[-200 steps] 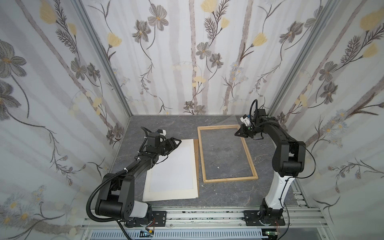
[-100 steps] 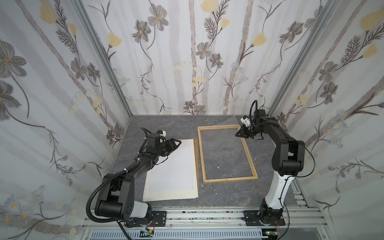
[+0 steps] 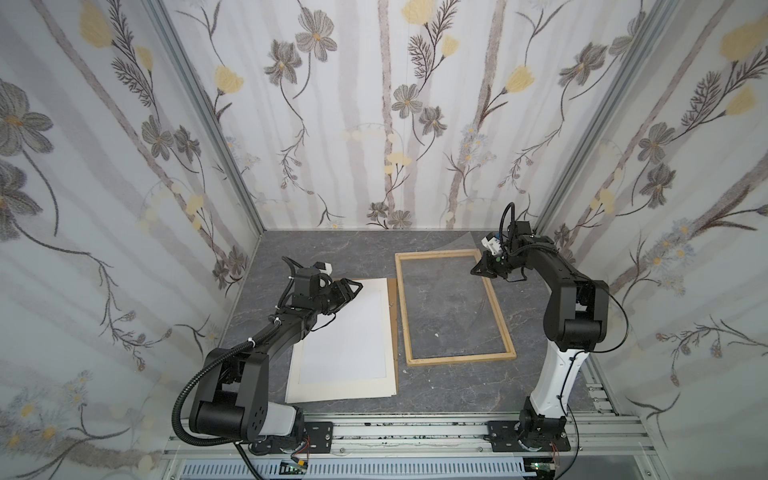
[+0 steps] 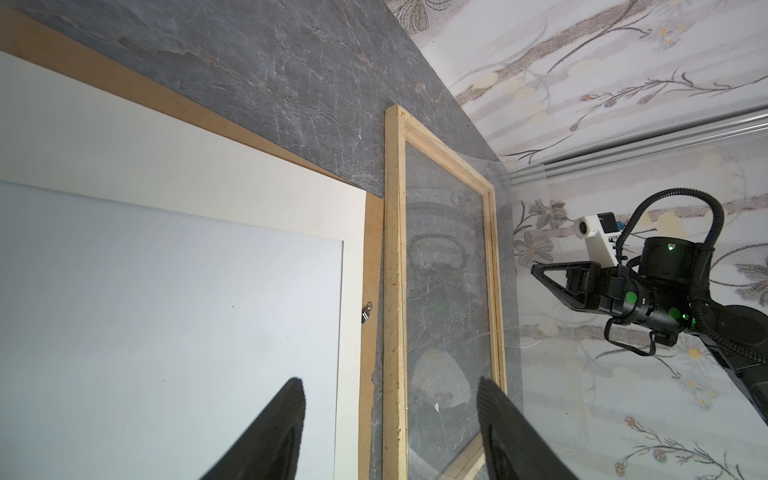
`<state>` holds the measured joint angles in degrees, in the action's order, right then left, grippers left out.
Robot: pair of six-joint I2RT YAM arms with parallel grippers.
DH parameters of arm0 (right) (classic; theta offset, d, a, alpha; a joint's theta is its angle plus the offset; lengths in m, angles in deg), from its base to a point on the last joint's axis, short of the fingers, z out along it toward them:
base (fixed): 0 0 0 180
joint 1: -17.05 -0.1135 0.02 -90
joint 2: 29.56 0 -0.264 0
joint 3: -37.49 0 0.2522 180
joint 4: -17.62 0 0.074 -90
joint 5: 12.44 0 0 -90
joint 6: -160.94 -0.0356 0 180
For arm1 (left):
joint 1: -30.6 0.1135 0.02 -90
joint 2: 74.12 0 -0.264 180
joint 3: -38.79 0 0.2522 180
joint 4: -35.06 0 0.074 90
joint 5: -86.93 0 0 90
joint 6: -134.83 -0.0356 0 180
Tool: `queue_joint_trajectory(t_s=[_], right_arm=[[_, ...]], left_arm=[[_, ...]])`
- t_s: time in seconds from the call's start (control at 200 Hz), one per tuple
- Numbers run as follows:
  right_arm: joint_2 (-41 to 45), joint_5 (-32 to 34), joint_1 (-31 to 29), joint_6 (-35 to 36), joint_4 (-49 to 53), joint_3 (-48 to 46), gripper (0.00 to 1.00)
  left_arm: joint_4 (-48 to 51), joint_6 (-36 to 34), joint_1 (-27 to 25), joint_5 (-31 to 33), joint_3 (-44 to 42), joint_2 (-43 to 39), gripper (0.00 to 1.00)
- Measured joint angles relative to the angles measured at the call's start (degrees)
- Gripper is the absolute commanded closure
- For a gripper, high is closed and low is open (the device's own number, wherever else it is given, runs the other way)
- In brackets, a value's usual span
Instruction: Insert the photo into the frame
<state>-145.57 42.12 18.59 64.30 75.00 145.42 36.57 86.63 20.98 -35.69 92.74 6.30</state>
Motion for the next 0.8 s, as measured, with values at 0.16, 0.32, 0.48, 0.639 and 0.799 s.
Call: queue_joint_trajectory(t_s=[0.16, 0.32, 0.48, 0.639, 0.799], right_arm=[[0.68, -0.04, 0.20, -0.85, -1.46, -1.66, 1.00], [2.05, -0.20, 0.46, -1.88, -2.97, -3.17, 1.00], [2.34, -0.20, 0.94, -2.05, -4.37, -3.56, 1.00], [2.58, -0.02, 1.11, -2.27, -5.70, -4.98, 1.00], [2.82, -0.13, 1.11, -2.23, -6.12, -5.57, 1.00]], left_arm=[[0.00, 0.02, 0.00, -0.02, -0.13, -0.15, 0.35], [-0.20, 0.02, 0.00, 0.00, -0.46, -0.57, 0.34], [-0.37, 0.02, 0.00, 0.00, -0.79, -0.76, 0.34], [-0.76, 0.02, 0.00, 0.00, -0.92, -1.14, 0.34], [-0.81, 0.04, 0.00, 0.00, -0.96, -1.14, 0.34]])
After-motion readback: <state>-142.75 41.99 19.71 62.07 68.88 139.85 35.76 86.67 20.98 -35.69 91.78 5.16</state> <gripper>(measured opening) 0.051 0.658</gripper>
